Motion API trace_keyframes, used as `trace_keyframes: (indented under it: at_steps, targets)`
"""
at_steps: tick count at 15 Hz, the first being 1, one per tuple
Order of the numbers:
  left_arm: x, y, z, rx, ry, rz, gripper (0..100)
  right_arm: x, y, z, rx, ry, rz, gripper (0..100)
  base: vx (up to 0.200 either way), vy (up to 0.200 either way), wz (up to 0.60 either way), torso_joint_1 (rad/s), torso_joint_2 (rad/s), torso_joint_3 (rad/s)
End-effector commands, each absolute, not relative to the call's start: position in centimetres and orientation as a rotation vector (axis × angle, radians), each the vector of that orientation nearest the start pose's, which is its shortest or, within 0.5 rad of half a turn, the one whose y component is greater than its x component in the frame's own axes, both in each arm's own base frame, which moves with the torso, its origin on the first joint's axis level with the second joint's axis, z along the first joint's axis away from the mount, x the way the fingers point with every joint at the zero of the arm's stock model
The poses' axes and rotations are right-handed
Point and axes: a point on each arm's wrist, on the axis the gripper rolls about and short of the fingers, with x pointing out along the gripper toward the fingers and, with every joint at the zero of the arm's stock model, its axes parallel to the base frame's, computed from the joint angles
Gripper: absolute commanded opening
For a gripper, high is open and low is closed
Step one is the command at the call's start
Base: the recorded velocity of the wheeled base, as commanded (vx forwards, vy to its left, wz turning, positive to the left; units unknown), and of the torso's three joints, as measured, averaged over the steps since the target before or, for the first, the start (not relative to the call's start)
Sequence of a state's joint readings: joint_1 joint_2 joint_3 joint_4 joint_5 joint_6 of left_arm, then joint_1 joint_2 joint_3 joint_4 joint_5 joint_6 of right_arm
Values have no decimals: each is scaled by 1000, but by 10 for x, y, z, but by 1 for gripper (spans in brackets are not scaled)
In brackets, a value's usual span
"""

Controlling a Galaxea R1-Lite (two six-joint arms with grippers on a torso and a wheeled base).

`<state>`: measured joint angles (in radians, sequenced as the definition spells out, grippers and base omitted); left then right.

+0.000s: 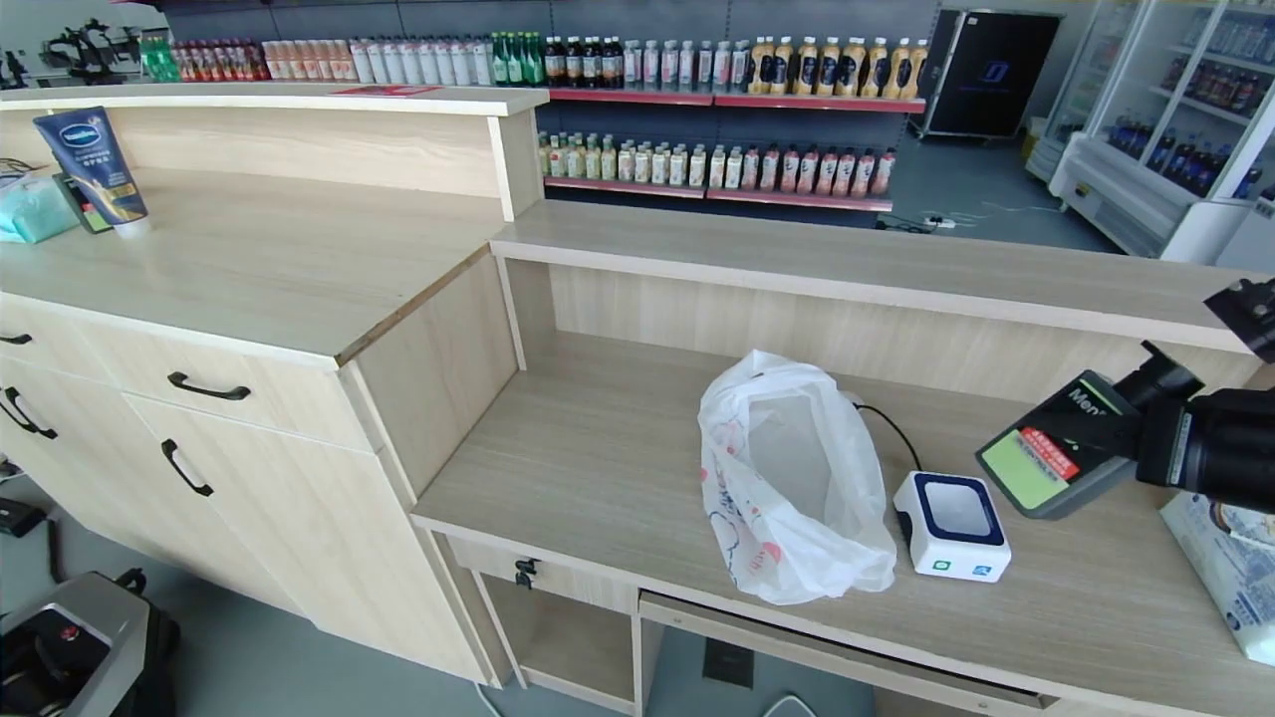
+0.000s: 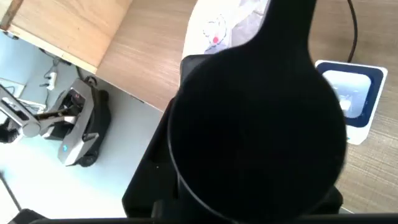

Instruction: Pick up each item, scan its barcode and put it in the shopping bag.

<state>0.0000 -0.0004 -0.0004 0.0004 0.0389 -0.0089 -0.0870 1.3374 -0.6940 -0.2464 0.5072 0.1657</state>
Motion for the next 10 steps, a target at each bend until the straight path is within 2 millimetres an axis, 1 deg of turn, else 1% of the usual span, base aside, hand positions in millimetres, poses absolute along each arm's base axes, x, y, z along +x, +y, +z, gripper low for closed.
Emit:
trace_keyframes:
  at_steps: [1, 3, 4, 6, 7, 10]
  targets:
    - [-23, 1, 75, -9, 0, 41, 100, 236, -33, 191, 371, 487, 420, 0, 0, 0, 0, 0, 0, 0]
    - [-23, 1, 75, -9, 0, 41, 100, 258, -51, 187, 398, 497, 402, 0, 0, 0, 0, 0, 0, 0]
    - [-23, 1, 75, -9, 0, 41, 100, 264, -58, 187, 403, 496, 391, 0, 0, 0, 0, 0, 0, 0]
    - [-23, 1, 75, -9, 0, 41, 100, 280, -77, 182, 430, 495, 378, 0, 0, 0, 0, 0, 0, 0]
    - [-23, 1, 75, -9, 0, 41, 100, 288, -86, 175, 435, 505, 370, 0, 0, 0, 0, 0, 0, 0]
    - [-23, 1, 75, -9, 0, 41, 100, 296, -98, 157, 389, 529, 386, 0, 0, 0, 0, 0, 0, 0]
